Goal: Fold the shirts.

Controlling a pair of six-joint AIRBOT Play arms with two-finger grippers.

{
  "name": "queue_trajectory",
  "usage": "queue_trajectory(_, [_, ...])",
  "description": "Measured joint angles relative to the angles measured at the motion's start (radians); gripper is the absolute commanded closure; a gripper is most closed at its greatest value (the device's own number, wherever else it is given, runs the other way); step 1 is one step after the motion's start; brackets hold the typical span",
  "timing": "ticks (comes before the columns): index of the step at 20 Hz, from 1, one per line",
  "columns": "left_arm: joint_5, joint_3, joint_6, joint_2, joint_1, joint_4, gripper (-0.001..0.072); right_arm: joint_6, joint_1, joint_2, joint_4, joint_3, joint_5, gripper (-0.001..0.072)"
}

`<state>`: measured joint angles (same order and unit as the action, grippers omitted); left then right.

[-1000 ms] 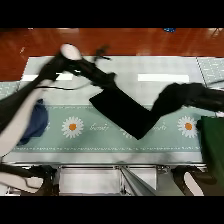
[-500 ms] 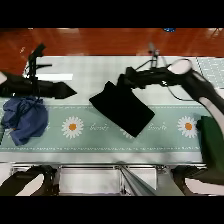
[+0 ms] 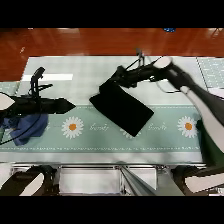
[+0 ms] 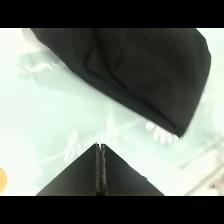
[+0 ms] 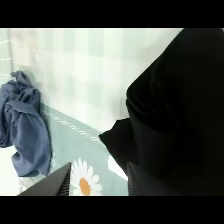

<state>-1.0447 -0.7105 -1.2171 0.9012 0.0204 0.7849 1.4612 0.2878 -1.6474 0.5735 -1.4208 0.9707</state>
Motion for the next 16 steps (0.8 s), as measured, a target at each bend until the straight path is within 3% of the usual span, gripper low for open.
queue_trajectory(2, [0.033,0.008,0.000,-0.002,-0.001,0.000,0.0687,0.012,-0.073,0.095,0.091,0.010,0.087,0.0301])
queue_trajectory(5, [0.058,0.013,0.000,-0.003,-0.001,0.000,0.0687,0.107,-0.175,0.327,0.366,0.132,0.168,0.0301])
queue_trajectory(9, [0.072,0.016,0.001,-0.003,0.000,-0.001,0.0686,0.288,-0.254,0.676,0.617,0.524,0.124,0.0301])
queue_trajectory(12, [0.077,0.016,0.000,-0.003,0.003,-0.010,0.0687,0.377,-0.274,0.834,0.566,0.833,-0.007,0.0301])
queue_trajectory(16, [0.079,0.016,0.001,-0.003,0.022,-0.015,0.0686,0.327,-0.262,0.838,0.315,1.062,-0.193,0.0301])
